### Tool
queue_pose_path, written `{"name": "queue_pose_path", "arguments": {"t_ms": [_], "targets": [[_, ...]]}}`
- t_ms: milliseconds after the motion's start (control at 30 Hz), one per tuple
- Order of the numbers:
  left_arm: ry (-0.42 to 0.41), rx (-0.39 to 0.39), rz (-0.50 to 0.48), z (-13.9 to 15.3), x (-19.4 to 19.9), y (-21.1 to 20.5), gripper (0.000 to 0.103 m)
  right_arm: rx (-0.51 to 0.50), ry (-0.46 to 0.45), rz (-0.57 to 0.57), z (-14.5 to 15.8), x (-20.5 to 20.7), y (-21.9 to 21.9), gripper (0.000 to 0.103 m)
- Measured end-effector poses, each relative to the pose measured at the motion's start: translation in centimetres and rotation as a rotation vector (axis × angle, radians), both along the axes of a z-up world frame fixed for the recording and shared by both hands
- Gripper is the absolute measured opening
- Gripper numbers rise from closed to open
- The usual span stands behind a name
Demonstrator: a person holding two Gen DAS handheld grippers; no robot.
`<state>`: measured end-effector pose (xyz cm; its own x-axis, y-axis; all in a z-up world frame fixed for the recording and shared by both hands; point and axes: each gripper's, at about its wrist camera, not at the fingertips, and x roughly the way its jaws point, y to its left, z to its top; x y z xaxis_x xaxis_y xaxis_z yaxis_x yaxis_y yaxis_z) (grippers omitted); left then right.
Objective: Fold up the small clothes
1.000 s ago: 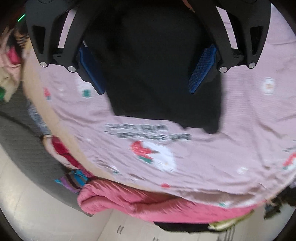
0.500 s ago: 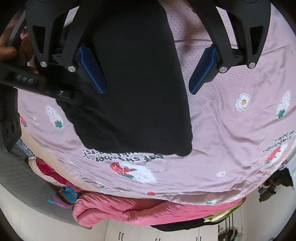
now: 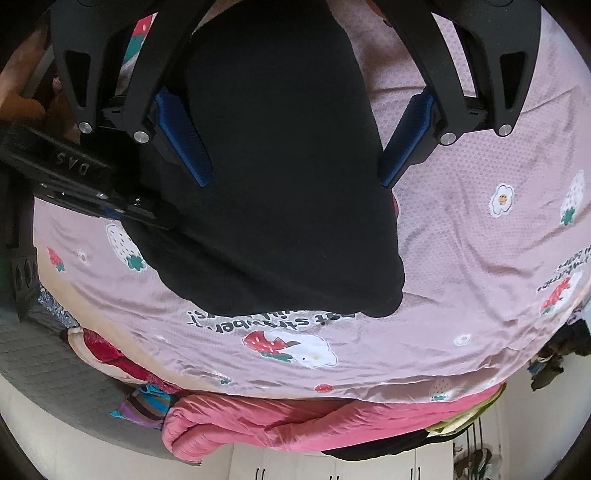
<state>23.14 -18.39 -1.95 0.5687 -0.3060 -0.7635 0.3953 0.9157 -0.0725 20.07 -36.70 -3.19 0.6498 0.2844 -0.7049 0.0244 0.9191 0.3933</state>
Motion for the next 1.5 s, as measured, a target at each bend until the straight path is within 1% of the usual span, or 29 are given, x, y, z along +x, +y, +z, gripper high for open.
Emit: {"name": "queue_pose_path", "arguments": {"t_ms": [133, 233, 267, 333, 367, 400, 433, 467, 500, 533, 600, 633, 667, 800, 967, 1100, 1267, 1400, 1500], "targets": [[0.018, -0.027, 0.004, 0.0, -0.1, 0.7, 0.086, -0.028, -0.011, -0.037, 0.4, -0.8, 0.0, 0.046], [0.026, -0.048, 0.008, 0.1, -0.4, 1.1, 0.086, -0.077, -0.033, -0.071, 1.3, -1.8, 0.1, 0.050], [0.024, -0.060, 0.008, 0.3, -0.6, 1.3, 0.086, -0.099, -0.047, -0.085, 1.8, -2.3, 0.2, 0.053], [0.018, -0.071, 0.009, 0.6, -1.1, 1.6, 0.086, -0.118, -0.081, -0.107, 2.8, -3.8, 0.3, 0.061], [0.013, -0.079, 0.008, 0.8, -1.4, 1.8, 0.087, -0.124, -0.099, -0.117, 3.3, -4.6, 0.3, 0.069], [0.009, -0.083, 0.008, 1.0, -1.8, 2.0, 0.088, -0.129, -0.118, -0.126, 3.8, -5.4, 0.3, 0.074], [0.004, -0.089, 0.008, 1.3, -2.3, 2.3, 0.088, -0.133, -0.134, -0.132, 4.3, -6.2, 0.4, 0.076], [0.001, -0.095, 0.006, 1.4, -2.6, 2.5, 0.088, -0.138, -0.156, -0.141, 4.9, -7.3, 0.5, 0.082], [-0.002, -0.102, 0.005, 1.6, -3.1, 2.8, 0.089, -0.147, -0.175, -0.154, 5.4, -8.4, 0.6, 0.091], [-0.007, -0.112, 0.002, 1.9, -3.8, 3.1, 0.089, -0.158, -0.199, -0.167, 5.8, -9.6, 0.8, 0.095], [-0.017, -0.123, -0.005, 2.2, -4.8, 3.6, 0.089, -0.172, -0.225, -0.172, 6.2, -11.3, 1.2, 0.097], [-0.027, -0.125, -0.010, 2.5, -5.6, 3.9, 0.093, -0.178, -0.230, -0.174, 6.3, -12.0, 1.4, 0.097], [-0.035, -0.126, -0.011, 2.6, -6.2, 4.1, 0.094, -0.182, -0.240, -0.182, 6.3, -13.2, 1.6, 0.098], [-0.057, -0.143, -0.025, 3.1, -8.9, 5.2, 0.094, -0.170, -0.254, -0.184, 5.7, -16.0, 2.4, 0.098], [-0.062, -0.158, -0.031, 2.7, -11.9, 6.6, 0.094, -0.167, -0.252, -0.181, 4.6, -18.8, 3.7, 0.099], [-0.067, -0.144, -0.033, 2.1, -13.6, 7.3, 0.094, -0.193, -0.228, -0.150, 4.1, -19.8, 5.0, 0.099], [-0.064, -0.170, -0.016, 1.0, -15.6, 8.5, 0.094, -0.252, -0.221, -0.133, 3.8, -20.9, 6.5, 0.099], [-0.073, -0.158, -0.005, 0.1, -16.9, 9.0, 0.094, -0.284, -0.217, -0.126, 3.7, -21.6, 7.4, 0.099], [-0.057, -0.150, 0.003, -0.5, -17.6, 9.3, 0.094, -0.295, -0.193, -0.118, 3.2, -21.7, 7.8, 0.099]]}}
